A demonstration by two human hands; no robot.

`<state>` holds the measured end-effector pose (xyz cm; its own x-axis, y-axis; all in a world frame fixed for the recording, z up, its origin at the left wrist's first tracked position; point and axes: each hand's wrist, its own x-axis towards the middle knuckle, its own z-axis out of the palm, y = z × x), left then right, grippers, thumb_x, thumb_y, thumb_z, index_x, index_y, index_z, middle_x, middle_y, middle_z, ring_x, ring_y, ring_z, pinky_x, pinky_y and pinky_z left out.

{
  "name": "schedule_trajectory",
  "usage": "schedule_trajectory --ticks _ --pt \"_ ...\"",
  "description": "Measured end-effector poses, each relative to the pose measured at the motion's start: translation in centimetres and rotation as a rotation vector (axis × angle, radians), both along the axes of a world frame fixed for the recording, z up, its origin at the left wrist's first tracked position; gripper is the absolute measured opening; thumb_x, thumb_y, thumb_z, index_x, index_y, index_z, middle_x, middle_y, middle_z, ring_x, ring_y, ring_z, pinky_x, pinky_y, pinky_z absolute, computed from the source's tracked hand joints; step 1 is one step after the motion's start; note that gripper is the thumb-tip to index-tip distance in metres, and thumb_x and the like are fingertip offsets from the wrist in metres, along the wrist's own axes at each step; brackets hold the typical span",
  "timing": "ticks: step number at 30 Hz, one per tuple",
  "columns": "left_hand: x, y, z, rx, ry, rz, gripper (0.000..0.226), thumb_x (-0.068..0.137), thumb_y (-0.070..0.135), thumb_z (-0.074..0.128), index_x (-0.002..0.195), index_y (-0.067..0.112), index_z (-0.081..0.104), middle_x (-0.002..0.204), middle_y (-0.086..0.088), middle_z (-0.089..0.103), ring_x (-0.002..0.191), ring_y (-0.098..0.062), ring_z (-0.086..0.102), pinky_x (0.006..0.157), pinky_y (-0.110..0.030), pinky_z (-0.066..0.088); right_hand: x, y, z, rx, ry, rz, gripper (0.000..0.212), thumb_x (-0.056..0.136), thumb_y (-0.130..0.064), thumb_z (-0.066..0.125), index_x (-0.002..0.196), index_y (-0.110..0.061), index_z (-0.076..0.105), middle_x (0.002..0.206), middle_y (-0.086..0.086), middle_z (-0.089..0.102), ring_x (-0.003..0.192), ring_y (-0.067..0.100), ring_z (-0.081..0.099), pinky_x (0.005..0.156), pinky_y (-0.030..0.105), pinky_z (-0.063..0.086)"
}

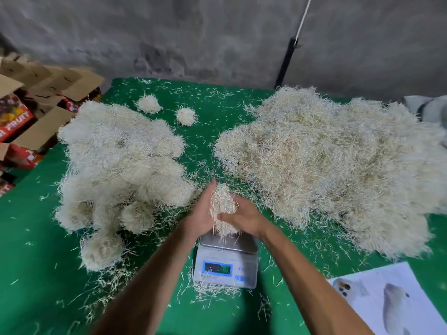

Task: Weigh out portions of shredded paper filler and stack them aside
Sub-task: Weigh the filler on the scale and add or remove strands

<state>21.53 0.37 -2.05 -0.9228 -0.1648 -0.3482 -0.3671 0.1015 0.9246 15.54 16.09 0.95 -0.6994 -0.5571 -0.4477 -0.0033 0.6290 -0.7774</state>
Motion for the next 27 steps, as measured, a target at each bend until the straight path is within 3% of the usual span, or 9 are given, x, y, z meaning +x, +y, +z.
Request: schedule_trajectory --ticks 2,5,9,12,14,18,21,23,27 --pt "0.3 1.0 0.5 0.191 -0.043 0.155 0.078 0.096 0.038 0.067 0.158 0.033 0.019 0.154 0.006 0.027 0.144 -0.015 0.030 0.116 -0.036 0.036 0.0 -0.1 -0.3 -0.008 0.094 -0.132 0.094 0.091 -0.043 0.077 0.161 -0.008 0.024 0.109 0.019 0.071 0.084 0.023 0.072 0.075 0.029 0.060" --pt "0.3 0.8 -0.3 0.234 -0.120 0.372 0.072 0.082 0.078 0.054 0.125 0.021 0.057 0.127 -0.003 0.063 0.101 -0.019 0.067 0.070 -0.029 0.060 -0.7 0.2 -0.9 -0.198 -0.046 -0.534 0.089 0.090 -0.039 0.077 0.154 0.004 0.033 0.114 0.026 0.070 0.094 0.033 0.074 0.096 0.044 0.059" --pt "2.2 0.0 -2.2 0.378 -0.095 0.355 0.080 0.077 0.072 0.071 0.133 0.020 0.049 0.123 -0.004 0.063 0.102 -0.022 0.068 0.073 -0.035 0.063 0.2 0.2 -1.9 -0.182 -0.194 -0.790 0.076 0.093 -0.049 0.072 0.131 0.013 0.052 0.096 0.027 0.061 0.097 0.031 0.068 0.074 0.039 0.059" --pt "2.9 0.1 -2.8 0.343 -0.111 0.168 0.083 0.066 0.061 0.087 0.132 0.023 0.053 0.127 0.001 0.061 0.107 -0.015 0.065 0.074 -0.029 0.062 1.8 0.6 -2.8 0.012 -0.156 -0.652 0.055 0.094 -0.054 0.067 0.073 -0.005 0.055 0.060 0.012 0.053 0.058 0.021 0.064 0.059 0.042 0.063" --pt "2.5 0.5 -2.9 0.256 -0.113 0.141 0.077 0.069 0.036 0.092 0.134 0.021 0.054 0.126 0.001 0.062 0.107 -0.014 0.065 0.077 -0.028 0.061 2.4 1.0 -3.2 0.083 -0.083 -0.527 0.062 0.097 -0.062 0.058 0.061 -0.012 0.050 0.045 0.000 0.051 0.039 0.018 0.053 0.049 0.034 0.056" --pt "1.1 0.5 -2.9 -0.139 -0.015 0.309 0.043 0.085 0.014 0.078 0.124 0.017 0.060 0.124 0.002 0.061 0.108 -0.016 0.061 0.091 -0.023 0.051 3.0 2.0 -2.9 0.048 0.023 -0.458 0.064 0.099 -0.061 0.053 0.071 -0.004 0.061 0.051 0.010 0.064 0.046 0.023 0.068 0.047 0.027 0.054" --pt "0.4 0.3 -2.9 -0.258 0.033 0.247 0.028 0.093 0.010 0.069 0.120 0.017 0.064 0.128 -0.002 0.063 0.110 -0.027 0.066 0.098 -0.037 0.054 3.4 3.1 -2.7 0.075 -0.006 -0.397 0.057 0.097 -0.056 0.059 0.074 -0.004 0.062 0.052 0.008 0.063 0.049 0.019 0.069 0.053 0.029 0.057" --pt "0.5 -0.2 -3.2 -0.380 0.032 0.182 0.022 0.094 0.009 0.067 0.115 0.017 0.067 0.131 0.000 0.064 0.111 -0.022 0.066 0.099 -0.035 0.052 3.4 4.1 -3.0 0.114 0.066 -0.392 0.059 0.098 -0.059 0.056 0.073 -0.006 0.064 0.051 0.004 0.058 0.043 0.016 0.058 0.060 0.035 0.060" --pt "1.7 -1.2 -4.3 -0.391 0.003 0.216 0.026 0.092 0.010 0.070 0.116 0.019 0.067 0.134 0.000 0.062 0.104 -0.004 0.059 0.094 -0.009 0.042 4.3 6.4 -3.9 -0.043 0.221 -0.606 0.067 0.102 -0.058 0.051 0.075 0.001 0.067 0.044 -0.002 0.056 0.032 0.004 0.030 0.042 0.023 0.042"
